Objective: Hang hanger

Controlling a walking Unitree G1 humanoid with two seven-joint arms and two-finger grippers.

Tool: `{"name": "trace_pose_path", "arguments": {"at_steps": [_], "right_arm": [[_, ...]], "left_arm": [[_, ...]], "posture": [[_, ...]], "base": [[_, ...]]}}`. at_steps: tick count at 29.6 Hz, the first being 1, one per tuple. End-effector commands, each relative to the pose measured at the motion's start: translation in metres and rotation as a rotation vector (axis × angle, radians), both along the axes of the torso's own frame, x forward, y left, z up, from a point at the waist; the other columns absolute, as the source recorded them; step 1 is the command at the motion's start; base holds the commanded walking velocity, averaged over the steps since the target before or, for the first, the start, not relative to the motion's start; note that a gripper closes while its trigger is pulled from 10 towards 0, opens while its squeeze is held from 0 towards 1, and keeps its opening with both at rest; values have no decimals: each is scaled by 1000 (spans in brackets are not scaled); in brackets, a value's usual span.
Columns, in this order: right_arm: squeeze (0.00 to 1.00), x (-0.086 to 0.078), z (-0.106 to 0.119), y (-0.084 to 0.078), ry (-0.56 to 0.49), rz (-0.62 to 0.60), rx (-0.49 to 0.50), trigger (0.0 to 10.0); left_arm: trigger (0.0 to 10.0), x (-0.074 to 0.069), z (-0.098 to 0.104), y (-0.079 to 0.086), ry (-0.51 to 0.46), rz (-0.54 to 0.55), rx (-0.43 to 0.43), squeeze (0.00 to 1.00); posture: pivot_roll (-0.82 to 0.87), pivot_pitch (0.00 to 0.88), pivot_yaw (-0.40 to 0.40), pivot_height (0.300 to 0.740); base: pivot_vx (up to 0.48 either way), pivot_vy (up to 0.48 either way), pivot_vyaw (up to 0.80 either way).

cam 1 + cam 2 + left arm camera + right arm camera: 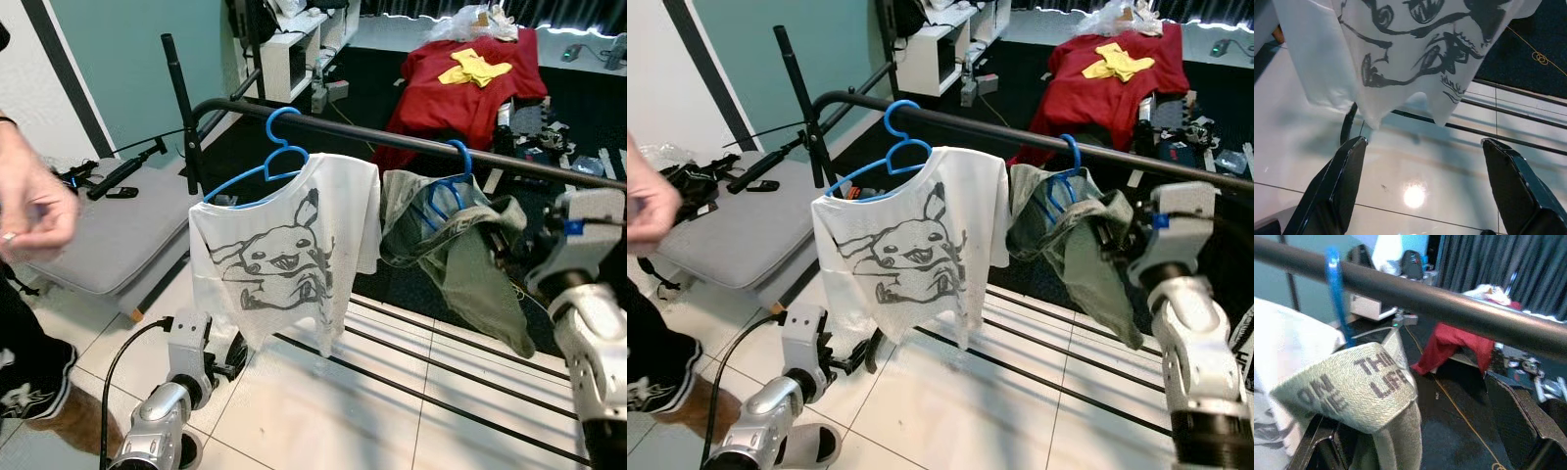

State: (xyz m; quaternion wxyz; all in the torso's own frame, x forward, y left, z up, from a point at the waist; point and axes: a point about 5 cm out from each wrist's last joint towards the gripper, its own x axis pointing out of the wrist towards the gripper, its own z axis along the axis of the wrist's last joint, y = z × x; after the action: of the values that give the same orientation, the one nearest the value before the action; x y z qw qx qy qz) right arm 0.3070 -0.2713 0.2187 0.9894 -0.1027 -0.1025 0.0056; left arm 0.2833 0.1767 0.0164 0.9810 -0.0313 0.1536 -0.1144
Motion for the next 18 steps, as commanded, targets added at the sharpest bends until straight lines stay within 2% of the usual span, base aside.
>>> {"name": "trace_pose_path", "arguments": {"at_steps": [1, 3, 6, 7, 8, 12, 13, 14, 15, 16, 18], "right_arm": [[0, 1, -1, 3, 18, 16, -6, 10000], [0, 6, 7, 8, 41, 86, -15, 10000], [0, 8, 5, 13, 79, 136, -33, 10000], [0, 12, -5, 23, 171, 192, -64, 10000], [0, 14, -9, 24, 211, 191, -71, 10000], [0, 17, -14, 26, 260, 187, -78, 10000], [0, 19, -17, 27, 308, 199, -85, 10000], [0, 19, -17, 27, 308, 199, -85, 10000], [0, 19, -22, 28, 372, 208, -101, 10000], [0, 19, -22, 28, 372, 208, -101, 10000], [0, 23, -24, 21, 434, 150, -99, 10000]], "left_arm": [[10000, -7, -9, -1, 45, 6, -20, 0], [10000, -8, -9, -1, 45, 14, -80, 0], [10000, -9, -9, -2, 42, 9, -102, 0], [10000, -9, -7, -4, 36, -5, -114, 0], [10000, -9, -7, -5, 34, -10, -113, 0], [10000, -9, -7, -5, 32, -12, -114, 0], [10000, -10, -7, -6, 32, -14, -114, 0], [10000, -10, -7, -6, 32, -14, -114, 0], [10000, -10, -7, -6, 31, -17, -115, 0], [10000, -10, -7, -6, 31, -17, -115, 0], [10000, -10, -6, -6, 28, -19, -114, 0]], "posture": [[-74, 122, -18, 740], [-73, 138, -28, 740], [-67, 145, -33, 740], [-62, 149, -37, 740], [-62, 149, -37, 740], [-62, 150, -41, 740], [-59, 152, -42, 740], [-59, 152, -42, 740], [-57, 153, -44, 740], [-57, 153, -44, 740], [-55, 152, -45, 740]], "base": [[0, 0, 0], [0, 0, 0], [0, 0, 0], [0, 0, 0], [0, 0, 0], [0, 0, 0], [0, 0, 0], [0, 0, 0], [0, 0, 0], [0, 0, 0], [0, 0, 0]]}}
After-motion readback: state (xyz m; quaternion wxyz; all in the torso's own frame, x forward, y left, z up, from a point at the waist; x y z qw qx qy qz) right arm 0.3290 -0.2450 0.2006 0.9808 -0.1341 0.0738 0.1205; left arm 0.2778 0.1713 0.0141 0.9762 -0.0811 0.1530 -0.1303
